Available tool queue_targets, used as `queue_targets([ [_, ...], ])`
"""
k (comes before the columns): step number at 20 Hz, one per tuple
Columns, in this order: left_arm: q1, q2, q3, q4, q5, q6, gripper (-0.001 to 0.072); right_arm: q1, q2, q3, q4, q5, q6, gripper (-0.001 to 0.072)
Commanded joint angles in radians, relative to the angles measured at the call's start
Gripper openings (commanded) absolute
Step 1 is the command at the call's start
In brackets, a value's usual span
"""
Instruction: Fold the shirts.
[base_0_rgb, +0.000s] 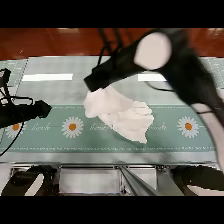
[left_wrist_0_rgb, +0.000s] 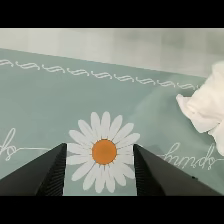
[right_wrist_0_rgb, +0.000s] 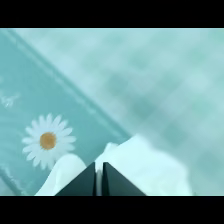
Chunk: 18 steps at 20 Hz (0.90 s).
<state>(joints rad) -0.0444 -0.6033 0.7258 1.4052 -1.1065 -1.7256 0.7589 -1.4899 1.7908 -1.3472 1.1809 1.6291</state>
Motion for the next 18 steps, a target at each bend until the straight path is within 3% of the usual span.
queue_targets([
  [1, 0.0, 0.0, 0.0, 0.009, -0.01, 0.004, 0.0508, 0.024, -0.187, -0.025, 0.151, -0.075, 0.017, 0.0027],
  [2, 0.0, -0.001, 0.0, -0.016, -0.009, 0.004, 0.0508, 0.024, -0.226, -0.025, 0.187, -0.09, 0.017, 0.0029],
  [3, 0.0, -0.003, -0.001, -0.054, -0.006, 0.005, 0.0508, 0.021, -0.257, -0.025, 0.227, -0.095, 0.02, 0.0158],
  [4, -0.001, -0.002, -0.003, -0.092, 0.006, 0.006, 0.0508, 0.011, -0.272, -0.025, 0.257, -0.087, 0.014, 0.042],
  [8, -0.04, -0.007, -0.004, -0.103, 0.027, 0.018, 0.0508, -0.137, -0.19, -0.024, 0.22, 0.066, -0.008, 0.0403],
  [10, -0.028, -0.018, -0.004, -0.085, 0.026, 0.064, 0.0508, -0.273, -0.088, -0.026, 0.064, 0.208, -0.01, 0.0402],
  [12, 0.056, -0.039, -0.004, -0.082, 0.025, 0.063, 0.0508, -0.422, 0.038, -0.111, -0.086, 0.296, -0.009, 0.0402],
  [14, 0.196, -0.091, -0.006, -0.167, 0.0, 0.07, 0.0508, -0.595, 0.2, -0.328, -0.095, 0.241, -0.006, 0.0402],
  [15, 0.268, -0.143, -0.018, -0.271, -0.037, 0.121, 0.0508, -0.681, 0.286, -0.469, -0.055, 0.166, 0.0, 0.0402],
  [18, 0.358, -0.329, -0.119, -0.643, -0.128, 0.401, 0.0508, -0.927, 0.526, -0.925, 0.174, -0.034, -0.073, 0.0401],
])
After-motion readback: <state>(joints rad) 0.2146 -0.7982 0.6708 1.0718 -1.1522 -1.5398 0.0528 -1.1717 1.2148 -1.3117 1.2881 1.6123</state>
